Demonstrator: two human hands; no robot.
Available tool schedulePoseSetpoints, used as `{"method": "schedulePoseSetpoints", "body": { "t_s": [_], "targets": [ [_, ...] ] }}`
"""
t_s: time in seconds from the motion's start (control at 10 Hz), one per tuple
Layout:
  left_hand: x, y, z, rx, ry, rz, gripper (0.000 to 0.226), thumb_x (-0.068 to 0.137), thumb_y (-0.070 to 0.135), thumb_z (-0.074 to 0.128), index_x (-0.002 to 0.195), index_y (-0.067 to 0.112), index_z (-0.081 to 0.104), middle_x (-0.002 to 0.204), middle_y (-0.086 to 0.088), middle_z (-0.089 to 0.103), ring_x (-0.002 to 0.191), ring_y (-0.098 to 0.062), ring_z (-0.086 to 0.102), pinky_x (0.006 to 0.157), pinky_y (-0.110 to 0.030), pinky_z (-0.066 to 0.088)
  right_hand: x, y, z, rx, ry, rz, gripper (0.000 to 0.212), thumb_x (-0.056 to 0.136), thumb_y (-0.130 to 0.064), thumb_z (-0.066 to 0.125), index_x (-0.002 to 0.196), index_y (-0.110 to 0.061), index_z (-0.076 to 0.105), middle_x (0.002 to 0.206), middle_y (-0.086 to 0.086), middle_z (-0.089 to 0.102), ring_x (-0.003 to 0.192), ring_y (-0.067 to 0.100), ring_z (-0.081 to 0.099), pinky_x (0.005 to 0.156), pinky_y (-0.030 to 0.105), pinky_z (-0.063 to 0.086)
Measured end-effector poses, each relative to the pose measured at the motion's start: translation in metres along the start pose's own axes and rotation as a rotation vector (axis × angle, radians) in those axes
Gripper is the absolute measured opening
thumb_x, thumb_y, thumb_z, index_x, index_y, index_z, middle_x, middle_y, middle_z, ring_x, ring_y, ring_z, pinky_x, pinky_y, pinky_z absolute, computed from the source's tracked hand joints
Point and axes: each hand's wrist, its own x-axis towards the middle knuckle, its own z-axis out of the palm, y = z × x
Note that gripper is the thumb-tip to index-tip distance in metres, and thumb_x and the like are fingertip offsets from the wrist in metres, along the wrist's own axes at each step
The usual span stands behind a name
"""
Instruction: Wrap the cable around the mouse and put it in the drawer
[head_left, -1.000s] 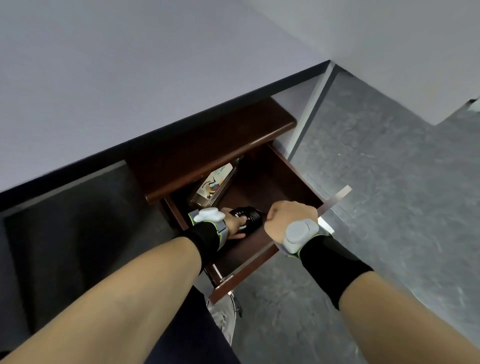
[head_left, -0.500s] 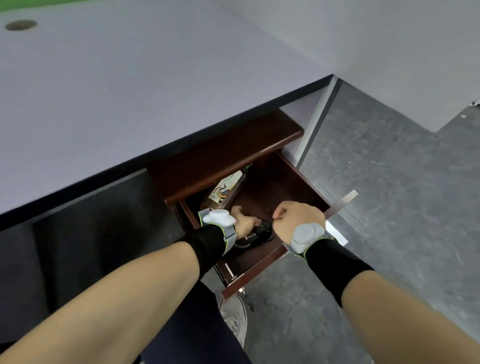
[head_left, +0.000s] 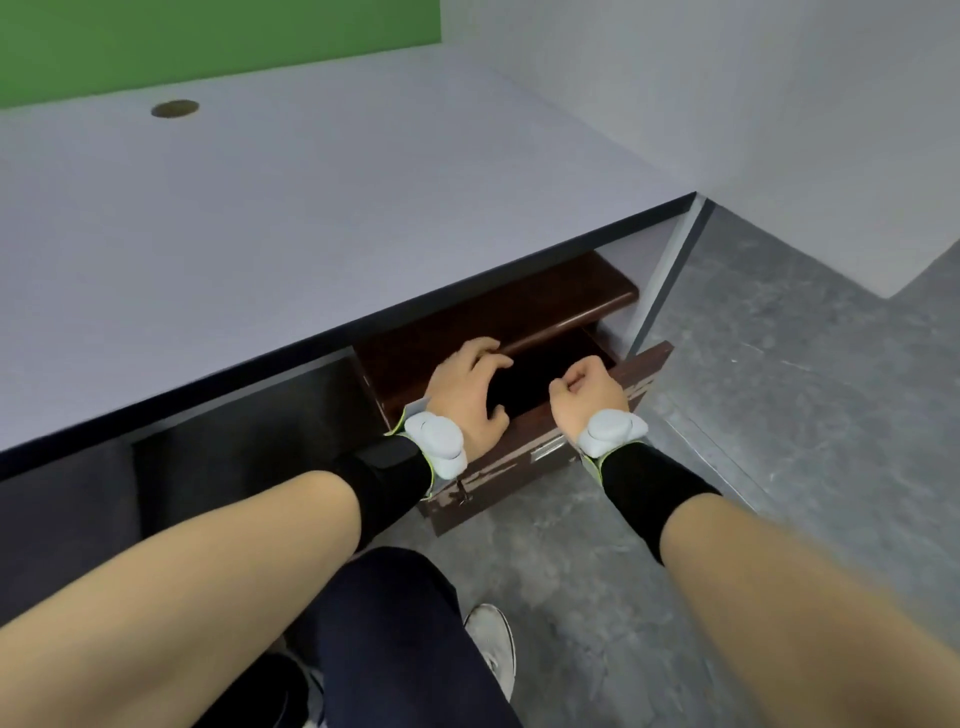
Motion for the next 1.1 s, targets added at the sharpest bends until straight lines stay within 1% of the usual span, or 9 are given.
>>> {"method": "schedulePoseSetpoints", "body": {
  "t_s": [0.1, 0.2, 0.3, 0.4, 0.6, 0.8, 0.9, 1.0, 1.1],
  "targets": [
    [0.0, -0.002, 0.001, 0.24, 0.063, -0.072, 0.078, 0.065, 0.029, 0.066, 0.138, 0.015, 0.044, 0.152, -0.007, 0.034, 0.137, -0.031, 0.031, 0.112, -0.042, 0.022, -0.004, -0.004, 0.012, 0.132, -0.017, 0.109, 0.01, 0.083, -0.03, 0.054, 0.08, -0.026, 0.045, 0.075, 0.001, 0.064, 0.067, 0.022, 0.062, 0.055, 0.029, 0.043],
    [-0.001, -0.012, -0.001, 0.252, 0.001, -0.223, 0.088, 0.066, 0.034, 0.068, 0.145, 0.015, 0.035, 0.158, -0.004, 0.026, 0.143, -0.028, 0.023, 0.115, -0.038, 0.013, -0.003, -0.014, 0.02, 0.366, -0.042, 0.234, 0.014, 0.085, -0.027, 0.056, 0.082, -0.02, 0.044, 0.083, 0.016, 0.069, 0.076, 0.032, 0.069, 0.081, 0.048, 0.056],
    [0.0, -0.022, -0.002, 0.213, -0.079, -0.193, 0.093, 0.066, 0.038, 0.067, 0.149, 0.017, 0.029, 0.161, -0.002, 0.021, 0.145, -0.025, 0.018, 0.116, -0.036, 0.011, 0.002, -0.026, 0.023, 0.67, -0.094, 0.379, 0.015, 0.091, -0.015, 0.058, 0.091, -0.002, 0.051, 0.079, 0.022, 0.061, 0.072, 0.032, 0.066, 0.086, 0.048, 0.057],
    [0.005, -0.032, -0.01, 0.22, -0.171, -0.16, 0.097, 0.066, 0.046, 0.063, 0.151, 0.018, 0.024, 0.162, -0.001, 0.016, 0.147, -0.023, 0.013, 0.118, -0.036, 0.012, 0.002, -0.046, 0.023, 0.948, -0.125, 0.498, 0.014, 0.095, -0.007, 0.054, 0.102, 0.004, 0.051, 0.109, 0.032, 0.058, 0.093, 0.04, 0.065, 0.081, 0.04, 0.055],
    [0.005, -0.037, -0.013, 0.24, -0.168, -0.112, 0.094, 0.066, 0.04, 0.064, 0.15, 0.019, 0.027, 0.162, -0.002, 0.019, 0.146, -0.022, 0.017, 0.116, -0.034, 0.013, 0.002, -0.074, 0.039, 1.107, -0.206, 0.566, 0.032, 0.1, -0.031, 0.045, 0.126, -0.012, 0.044, 0.125, 0.021, 0.052, 0.102, 0.035, 0.062, 0.087, 0.044, 0.055],
    [0.004, -0.03, -0.019, 0.236, -0.24, -0.107, 0.093, 0.072, 0.037, 0.066, 0.15, 0.013, 0.022, 0.163, -0.006, 0.012, 0.148, -0.023, 0.012, 0.117, -0.034, 0.011, 0.008, -0.095, 0.046, 0.875, -0.149, 0.638, 0.049, 0.099, -0.045, 0.039, 0.138, -0.014, 0.04, 0.125, 0.016, 0.055, 0.095, 0.032, 0.065, 0.082, 0.043, 0.054],
    [0.006, -0.007, -0.043, 0.176, -0.401, -0.224, 0.08, 0.081, 0.029, 0.061, 0.149, 0.011, 0.024, 0.162, -0.006, 0.015, 0.147, -0.024, 0.015, 0.118, -0.035, 0.017, 0.009, -0.111, 0.028, 0.445, -0.302, 0.666, 0.037, 0.101, -0.035, 0.039, 0.123, -0.007, 0.05, 0.107, 0.015, 0.06, 0.094, 0.03, 0.062, 0.093, 0.041, 0.05],
    [0.005, 0.023, -0.086, 0.123, -0.6, -0.325, 0.066, 0.088, 0.027, 0.058, 0.145, 0.009, 0.03, 0.155, -0.008, 0.029, 0.14, -0.026, 0.031, 0.108, -0.032, 0.029, -0.007, -0.16, -0.016, -0.225, -0.649, 0.412, 0.022, 0.094, -0.001, 0.042, 0.077, -0.001, 0.055, 0.077, 0.013, 0.053, 0.068, 0.022, 0.052, 0.066, 0.025, 0.044],
    [0.011, 0.052, -0.149, 0.093, -0.79, -0.307, 0.044, 0.093, 0.03, 0.051, 0.133, 0.011, 0.051, 0.139, -0.006, 0.054, 0.123, -0.025, 0.052, 0.091, -0.032, 0.042, -0.025, -0.215, -0.061, -0.516, -0.784, 0.255, 0.012, 0.087, -0.005, 0.054, 0.083, -0.007, 0.065, 0.104, 0.011, 0.062, 0.098, 0.023, 0.059, 0.09, 0.029, 0.049]
  ]
}}
